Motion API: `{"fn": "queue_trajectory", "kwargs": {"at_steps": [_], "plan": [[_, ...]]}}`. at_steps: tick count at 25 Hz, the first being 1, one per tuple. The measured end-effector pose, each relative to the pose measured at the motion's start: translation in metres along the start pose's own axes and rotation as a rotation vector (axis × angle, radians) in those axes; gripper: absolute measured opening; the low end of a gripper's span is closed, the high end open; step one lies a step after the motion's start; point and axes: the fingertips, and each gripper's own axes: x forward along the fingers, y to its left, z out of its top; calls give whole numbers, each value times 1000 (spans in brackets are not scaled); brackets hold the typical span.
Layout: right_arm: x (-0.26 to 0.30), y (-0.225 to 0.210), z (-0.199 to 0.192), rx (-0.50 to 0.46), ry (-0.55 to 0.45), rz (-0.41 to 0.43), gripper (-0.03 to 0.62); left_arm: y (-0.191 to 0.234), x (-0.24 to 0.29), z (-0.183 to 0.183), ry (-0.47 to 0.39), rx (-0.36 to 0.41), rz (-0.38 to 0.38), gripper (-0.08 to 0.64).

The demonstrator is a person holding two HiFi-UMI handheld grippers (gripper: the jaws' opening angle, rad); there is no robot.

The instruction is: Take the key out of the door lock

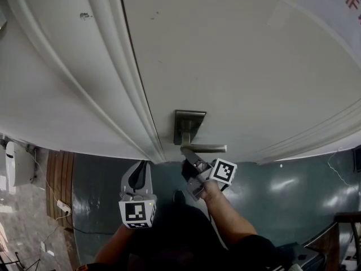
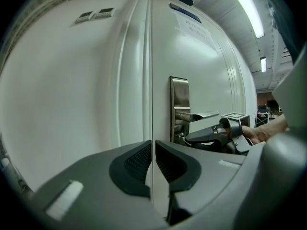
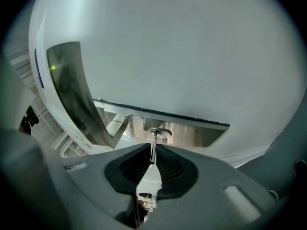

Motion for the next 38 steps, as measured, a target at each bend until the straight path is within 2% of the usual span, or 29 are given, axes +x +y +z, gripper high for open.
{"fn": "queue_trajectory", "kwargs": {"at_steps": [6,12,21,24,30,38], "plan": [[-5,-3,-1,75,-51,-8,17,1,-7,-3,2,-2,-10,43],[-23,0,-27,128,-87,-15,16,6,-14,-1,-18,-6,-25,43],[-51,20,-60,140,-83,-3,17,4,-25,-5,-24,-47,-38,32],[-57,29,-70,111,-59,1,17,0,-29,-6,-23,-66,-30,23],[-67,35,-70,-44,0,-21,17,-11,-38,-13,-3,-97,-4,18],[-70,33,-67,-135,47,-4,17,-15,-56,-26,56,-67,48,18]]}}
